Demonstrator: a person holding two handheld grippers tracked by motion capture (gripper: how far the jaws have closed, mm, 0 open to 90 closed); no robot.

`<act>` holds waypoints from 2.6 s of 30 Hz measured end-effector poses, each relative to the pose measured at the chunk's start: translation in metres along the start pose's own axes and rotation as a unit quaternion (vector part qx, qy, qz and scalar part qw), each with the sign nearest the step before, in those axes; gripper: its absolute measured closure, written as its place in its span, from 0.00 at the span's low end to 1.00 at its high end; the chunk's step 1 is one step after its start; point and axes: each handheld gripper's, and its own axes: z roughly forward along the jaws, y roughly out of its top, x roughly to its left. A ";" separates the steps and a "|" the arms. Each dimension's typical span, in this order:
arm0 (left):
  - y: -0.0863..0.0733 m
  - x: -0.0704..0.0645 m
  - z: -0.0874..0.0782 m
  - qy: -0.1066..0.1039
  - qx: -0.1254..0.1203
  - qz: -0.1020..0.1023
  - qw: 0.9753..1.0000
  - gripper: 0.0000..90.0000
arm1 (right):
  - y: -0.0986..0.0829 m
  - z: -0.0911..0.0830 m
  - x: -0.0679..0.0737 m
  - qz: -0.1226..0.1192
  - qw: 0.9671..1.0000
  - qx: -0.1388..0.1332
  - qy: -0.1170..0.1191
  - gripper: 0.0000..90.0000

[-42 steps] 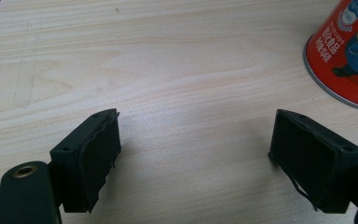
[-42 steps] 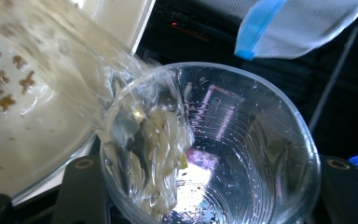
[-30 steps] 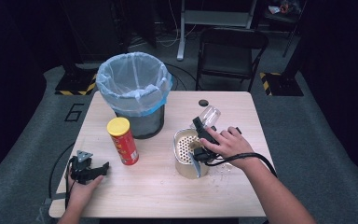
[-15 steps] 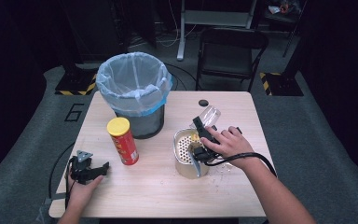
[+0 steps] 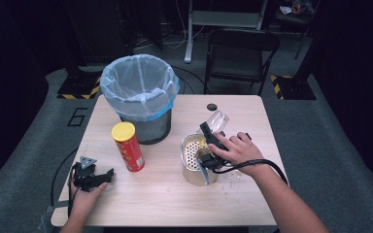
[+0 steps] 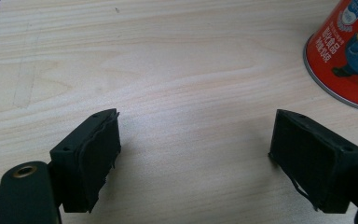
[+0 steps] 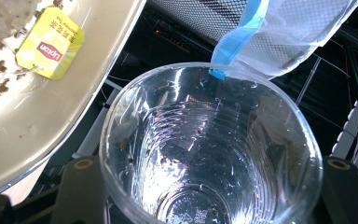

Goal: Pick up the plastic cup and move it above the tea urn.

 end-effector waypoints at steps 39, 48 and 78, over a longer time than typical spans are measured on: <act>0.000 0.000 0.000 0.000 0.000 0.000 1.000 0.17 | 0.000 -0.007 0.000 0.036 0.998 0.010 -0.041 0.42; 0.000 0.000 0.000 0.000 0.000 0.000 1.000 0.17 | -0.002 -0.014 0.001 0.163 0.983 0.011 -0.085 0.42; 0.000 0.000 0.000 -0.002 -0.002 -0.001 1.000 0.17 | -0.070 -0.032 -0.014 0.874 0.452 -0.147 0.099 0.41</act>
